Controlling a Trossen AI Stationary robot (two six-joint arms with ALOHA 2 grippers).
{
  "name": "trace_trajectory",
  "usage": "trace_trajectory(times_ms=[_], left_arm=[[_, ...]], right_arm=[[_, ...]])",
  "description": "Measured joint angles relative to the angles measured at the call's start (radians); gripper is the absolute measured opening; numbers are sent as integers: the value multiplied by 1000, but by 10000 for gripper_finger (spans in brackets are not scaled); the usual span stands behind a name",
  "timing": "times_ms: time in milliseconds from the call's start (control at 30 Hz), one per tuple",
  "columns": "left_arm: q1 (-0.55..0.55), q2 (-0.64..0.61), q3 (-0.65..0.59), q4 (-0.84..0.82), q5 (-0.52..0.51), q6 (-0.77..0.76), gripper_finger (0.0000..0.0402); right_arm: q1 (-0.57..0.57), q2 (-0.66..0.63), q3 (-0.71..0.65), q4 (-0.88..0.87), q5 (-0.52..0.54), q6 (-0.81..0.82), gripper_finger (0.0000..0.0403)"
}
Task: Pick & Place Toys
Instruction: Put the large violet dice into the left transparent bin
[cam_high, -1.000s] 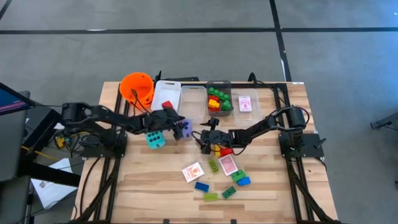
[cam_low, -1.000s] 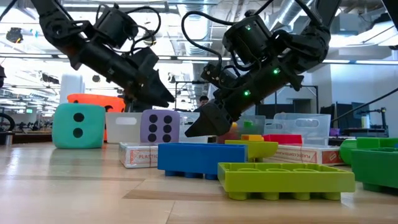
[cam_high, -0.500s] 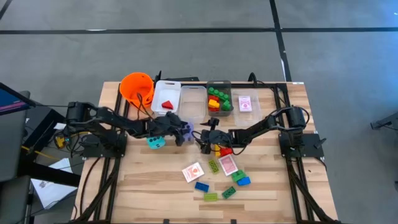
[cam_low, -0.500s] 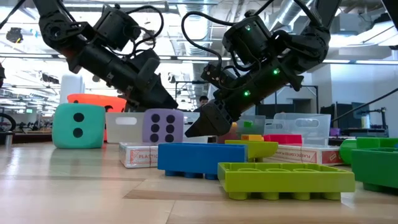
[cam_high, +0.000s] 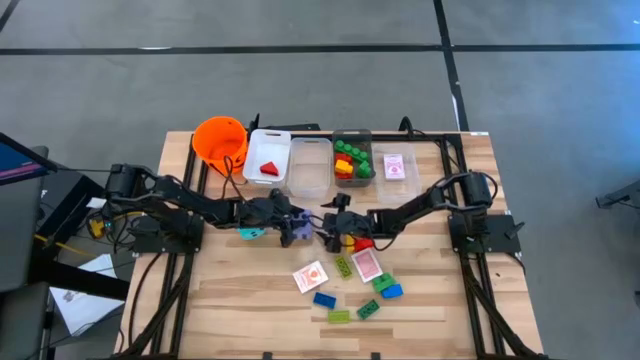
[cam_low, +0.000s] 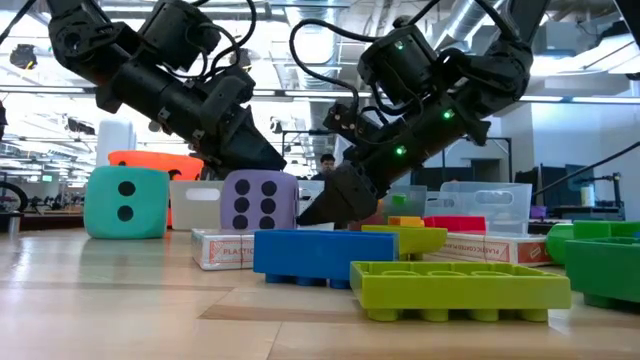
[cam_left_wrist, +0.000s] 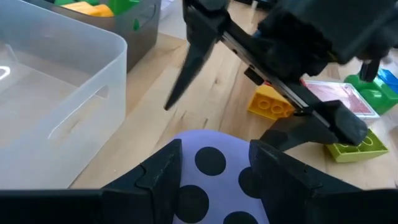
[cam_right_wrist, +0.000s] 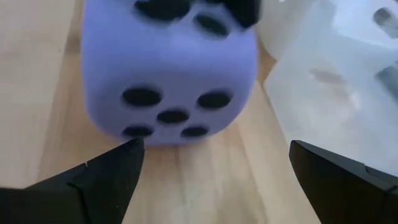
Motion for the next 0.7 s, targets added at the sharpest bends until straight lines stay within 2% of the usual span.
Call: trace_trajectory(times_ms=[233, 400, 467, 533, 700], left_arm=[[0, 1, -1, 10, 0, 4, 182], [-7, 2, -2, 16, 0, 4, 182], [-14, 2, -2, 21, 33, 5, 182], [-24, 2, -2, 28, 80, 5, 182], [-38, 2, -2, 45, 87, 5, 182]], right_arm=[[37, -61, -1, -115, -77, 67, 395], [81, -137, 0, -110, -79, 75, 395], [95, -159, 0, -104, -79, 78, 395], [106, -166, 0, -79, -79, 78, 395], [108, -147, 0, -73, -79, 118, 395]])
